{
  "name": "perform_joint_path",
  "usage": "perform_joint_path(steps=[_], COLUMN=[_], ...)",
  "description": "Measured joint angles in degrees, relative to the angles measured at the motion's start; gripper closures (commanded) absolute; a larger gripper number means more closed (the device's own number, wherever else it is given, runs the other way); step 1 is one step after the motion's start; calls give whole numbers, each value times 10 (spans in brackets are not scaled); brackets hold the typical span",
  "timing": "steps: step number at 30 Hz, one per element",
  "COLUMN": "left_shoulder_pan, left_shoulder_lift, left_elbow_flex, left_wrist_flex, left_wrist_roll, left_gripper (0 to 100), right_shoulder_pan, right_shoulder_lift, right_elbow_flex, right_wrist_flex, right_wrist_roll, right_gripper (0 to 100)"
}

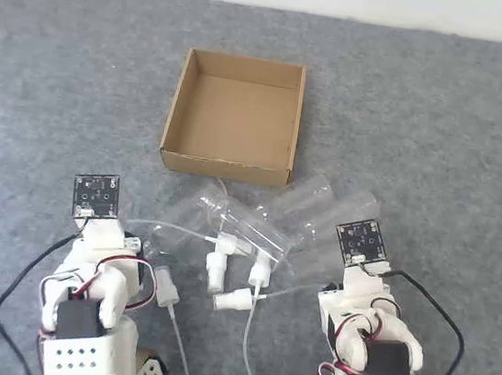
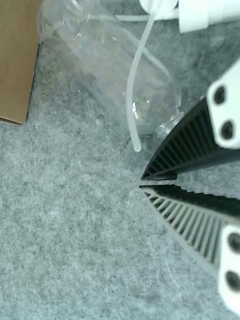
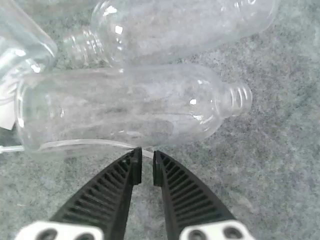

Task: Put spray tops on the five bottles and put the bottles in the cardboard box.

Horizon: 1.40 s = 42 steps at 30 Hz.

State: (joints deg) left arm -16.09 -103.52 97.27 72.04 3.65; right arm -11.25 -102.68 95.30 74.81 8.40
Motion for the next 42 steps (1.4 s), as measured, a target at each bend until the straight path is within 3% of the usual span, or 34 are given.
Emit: perform_joint_path(steps=[25,33,42], left_shoulder_pan=[0,0,0], left_shoulder_lift=[0,0,0], left_elbow_flex=[0,0,0], left_wrist_flex=[0,0,0], left_wrist_roll=[0,0,0], left_gripper=[988,988,988], right_shoulder_pan=[2,86,110], right_shoulder_lift=[0,-2,-8], right_elbow_flex=[0,-82,-207], right_wrist_flex=[3,11,16], right_wrist_roll=[0,0,-5], right_gripper=[979,987,992])
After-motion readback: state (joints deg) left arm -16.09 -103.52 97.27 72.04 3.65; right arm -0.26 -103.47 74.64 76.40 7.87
